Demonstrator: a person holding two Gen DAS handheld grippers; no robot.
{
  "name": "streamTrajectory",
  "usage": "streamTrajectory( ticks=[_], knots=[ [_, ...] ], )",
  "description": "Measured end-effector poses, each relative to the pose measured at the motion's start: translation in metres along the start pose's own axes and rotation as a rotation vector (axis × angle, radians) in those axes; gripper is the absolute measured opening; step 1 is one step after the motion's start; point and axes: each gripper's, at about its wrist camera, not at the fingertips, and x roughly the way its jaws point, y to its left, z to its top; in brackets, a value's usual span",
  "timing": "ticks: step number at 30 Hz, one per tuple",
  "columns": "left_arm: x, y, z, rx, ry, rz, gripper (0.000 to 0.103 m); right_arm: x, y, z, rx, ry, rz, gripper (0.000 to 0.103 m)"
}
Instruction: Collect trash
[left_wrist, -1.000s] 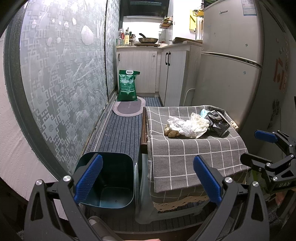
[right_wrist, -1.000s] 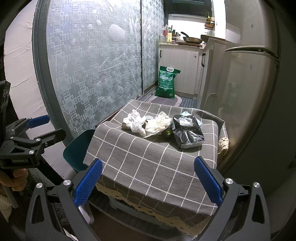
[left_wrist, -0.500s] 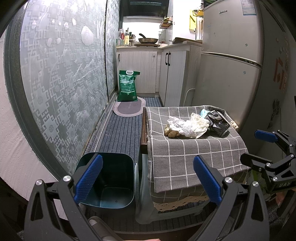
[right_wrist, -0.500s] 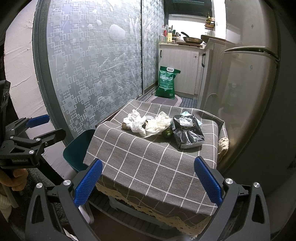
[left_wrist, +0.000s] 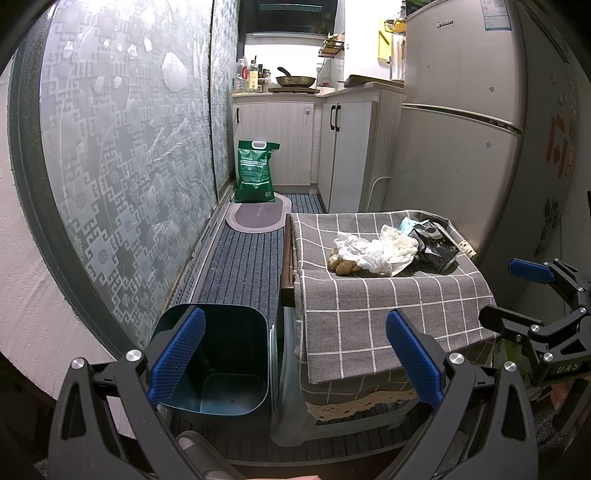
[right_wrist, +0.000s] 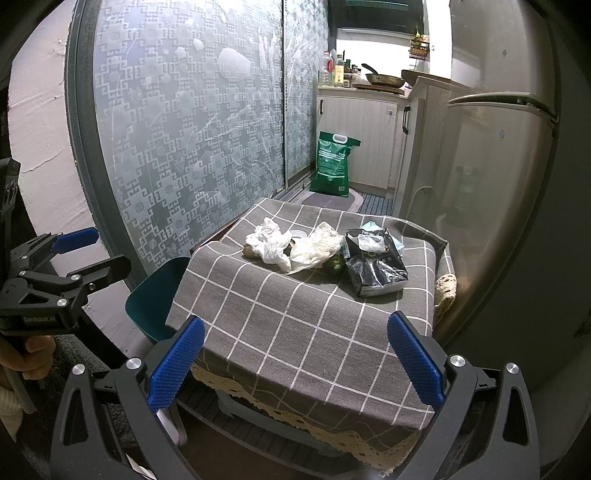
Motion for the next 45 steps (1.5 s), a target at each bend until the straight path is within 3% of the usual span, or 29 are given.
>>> streamTrajectory(
  ticks=[12,15,20,24,30,38,45],
  knots=[
    [-0.001,0.001,0.002,0.0,-0.004,-0.026,0.1,-0.001,-0.003,0.001,0.014,0.007,-0.028,0.1],
    [-0.001,0.003,0.004,0.002,-0.01,-0.041,0.098,-0.007,-0.011,0.007,0.051,0.002,0.021,0.1],
    [0.008,0.01,0.017,-0.001,0.005,-0.084,0.074,-0.023,-0.018,0.029,0.037,-0.05,0.059,0.099],
    [0.016,0.01,0.032,0.025,0.005,-0.107,0.072,-0.018,-0.025,0.044,0.006,-0.031,0.055,0.079],
    [0.028,-0.005,0.053,0.145,0.008,-0.171,0.071,-0.009,-0.037,0.066,-0.041,-0.004,0.059,0.07],
    [0.073,-0.018,0.078,0.198,0.075,-0.22,0.041,0.028,-0.047,0.09,-0.089,0.054,0.072,0.053],
    [0.124,-0.019,0.087,0.147,0.182,-0.257,0.04,0.054,-0.062,0.089,-0.058,0.091,0.113,0.053]
  ],
)
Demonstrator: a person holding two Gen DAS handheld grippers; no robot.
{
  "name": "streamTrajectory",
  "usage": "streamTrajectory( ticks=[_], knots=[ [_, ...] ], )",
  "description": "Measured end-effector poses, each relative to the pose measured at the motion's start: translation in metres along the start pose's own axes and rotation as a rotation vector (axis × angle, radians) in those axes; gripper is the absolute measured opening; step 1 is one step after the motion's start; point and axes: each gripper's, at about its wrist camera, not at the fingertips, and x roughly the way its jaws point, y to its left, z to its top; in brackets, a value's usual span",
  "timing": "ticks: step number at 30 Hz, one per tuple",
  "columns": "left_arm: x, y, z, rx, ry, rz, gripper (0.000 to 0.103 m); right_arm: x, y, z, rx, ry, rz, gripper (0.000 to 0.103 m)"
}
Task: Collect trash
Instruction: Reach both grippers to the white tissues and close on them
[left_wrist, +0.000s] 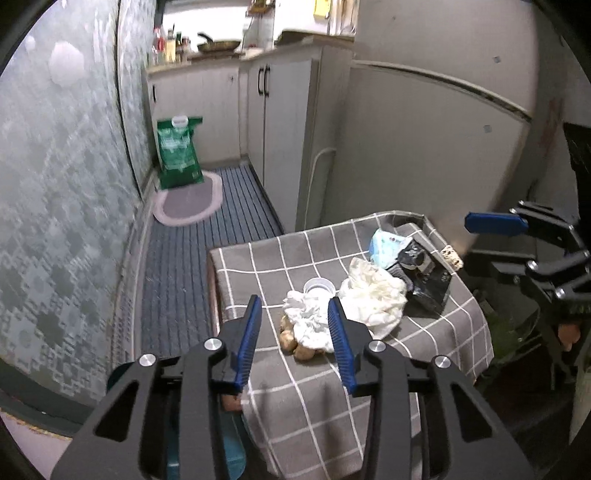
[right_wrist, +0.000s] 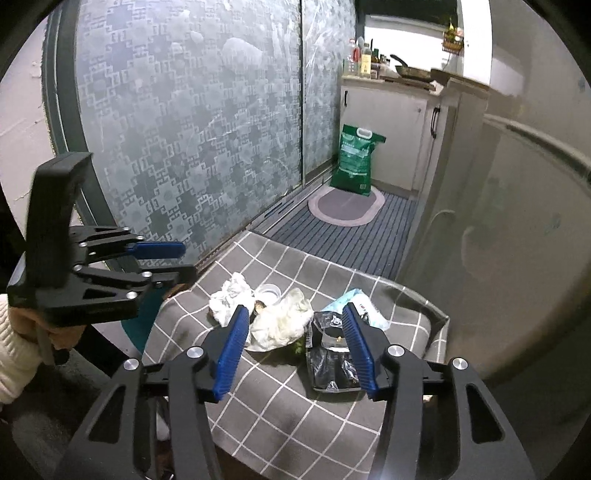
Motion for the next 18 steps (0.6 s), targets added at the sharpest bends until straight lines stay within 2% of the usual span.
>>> streamTrajectory(
  ticks=[7,12,17,18],
  knots=[
    [0.035,0.01,0.004,-0.045,0.085,-0.084,0.041,0.014,-0.013,-0.005,0.025,0.021,0.015,0.053],
    [0.055,0.016,0.002,-0.078,0.13,-0.112,0.041,0.018,-0.006,-0.008,0.018,0.038,0.079,0.047],
    [0.057,0.015,0.001,-0.094,0.137,-0.133,0.024,0.031,0.007,-0.011,-0.007,0.083,0.096,0.039],
    [0.056,0.016,0.002,-0.098,0.133,-0.138,0.018,0.034,0.009,-0.011,-0.012,0.089,0.096,0.037]
  ],
)
